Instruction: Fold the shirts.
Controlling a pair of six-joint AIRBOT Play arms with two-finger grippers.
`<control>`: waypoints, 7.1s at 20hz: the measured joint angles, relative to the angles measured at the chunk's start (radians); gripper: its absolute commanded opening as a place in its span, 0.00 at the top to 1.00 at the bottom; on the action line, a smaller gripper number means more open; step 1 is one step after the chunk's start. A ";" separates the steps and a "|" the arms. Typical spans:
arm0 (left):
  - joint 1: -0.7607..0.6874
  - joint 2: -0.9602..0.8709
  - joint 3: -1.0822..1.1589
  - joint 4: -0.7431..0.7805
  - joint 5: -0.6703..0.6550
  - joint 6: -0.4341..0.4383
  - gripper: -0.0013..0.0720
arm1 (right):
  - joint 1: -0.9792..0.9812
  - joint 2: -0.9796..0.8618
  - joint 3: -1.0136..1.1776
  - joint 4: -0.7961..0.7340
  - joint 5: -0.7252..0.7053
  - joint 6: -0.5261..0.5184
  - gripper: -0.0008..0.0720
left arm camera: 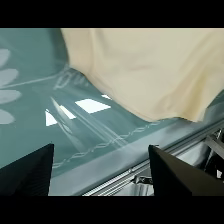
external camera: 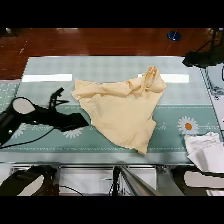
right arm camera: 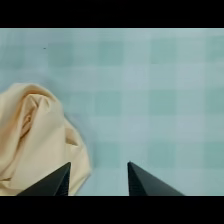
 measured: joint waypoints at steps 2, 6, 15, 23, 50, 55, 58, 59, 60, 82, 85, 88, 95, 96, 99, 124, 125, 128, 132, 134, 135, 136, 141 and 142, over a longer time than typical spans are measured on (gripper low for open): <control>-0.093 -0.028 -0.019 -0.024 0.042 -0.019 0.01 | -0.036 0.004 0.000 -0.005 0.013 -0.003 0.38; -0.233 -0.134 -0.034 -0.063 0.116 -0.045 0.01 | -0.072 0.008 0.000 -0.005 0.032 -0.003 0.38; -0.332 -0.336 0.001 -0.200 0.222 -0.035 0.01 | -0.086 0.008 0.000 0.007 0.026 -0.005 0.39; -0.410 -0.521 0.188 -0.203 0.262 -0.038 0.66 | -0.086 0.008 0.000 0.008 0.025 -0.005 0.38; -0.449 -0.388 0.272 -0.209 0.182 0.061 0.95 | -0.082 -0.406 0.000 0.488 0.104 -0.267 0.26; -0.439 -0.320 0.274 -0.209 0.184 0.061 0.95 | -0.037 -0.460 0.000 0.534 0.105 -0.218 0.95; -0.404 -0.226 0.274 -0.200 0.198 0.060 0.95 | -0.021 -0.422 -0.003 0.533 0.115 -0.235 0.96; -0.385 -0.184 0.276 -0.192 0.204 0.061 0.95 | -0.022 -0.384 -0.002 0.552 0.123 -0.247 0.96; -0.360 -0.133 0.281 -0.178 0.215 0.061 0.95 | -0.026 -0.334 -0.001 0.573 0.121 -0.259 0.96; 0.034 0.573 1.012 0.380 -0.058 -0.014 0.96 | -0.098 0.888 0.190 0.328 0.232 0.093 0.96; 0.035 0.602 1.023 0.381 -0.180 -0.114 0.96 | -0.098 0.898 0.238 0.277 0.468 0.152 0.96; 0.037 0.613 1.027 0.378 -0.296 -0.196 0.96 | -0.097 0.885 0.253 0.235 0.687 0.182 0.96; 0.105 0.543 0.982 0.441 -0.493 -0.255 0.96 | -0.084 0.745 0.133 0.170 0.853 0.177 0.96; 0.114 0.522 0.956 0.447 -0.492 -0.237 0.96 | -0.067 0.704 0.100 0.162 0.844 0.172 0.96; 0.131 0.439 0.846 0.473 -0.425 -0.171 0.96 | 0.035 0.550 0.038 0.133 0.727 0.165 0.96; 0.147 -0.454 0.659 0.587 0.139 0.046 0.94 | 0.279 -0.197 0.002 -0.010 -0.168 0.158 0.85; 0.147 -0.469 0.659 0.558 0.140 0.047 0.78 | 0.279 -0.210 0.002 0.002 -0.159 0.158 0.80; 0.148 -0.495 0.659 0.482 0.142 0.054 0.33 | 0.279 -0.229 0.002 0.052 -0.137 0.158 0.40; 0.184 -0.499 0.707 0.475 0.073 0.059 0.33 | 0.261 -0.163 0.002 0.080 -0.113 0.137 0.26; 0.229 -0.481 0.743 0.520 -0.019 0.067 0.33 | 0.229 -0.094 0.002 0.014 -0.073 0.126 0.27; 0.262 -0.464 0.748 0.539 -0.062 0.073 0.19 | 0.205 -0.062 0.003 -0.034 -0.042 0.124 0.27; 0.296 -0.444 0.743 0.544 -0.095 0.080 0.05 | 0.177 -0.037 0.002 -0.089 0.003 0.121 0.27; 0.433 -0.312 0.523 0.323 -0.195 0.158 0.04 | -0.022 0.018 -0.023 -0.219 0.241 0.105 0.27; 0.445 -0.292 0.455 0.294 -0.206 0.171 0.04 | -0.061 0.021 -0.037 -0.209 0.267 0.095 0.27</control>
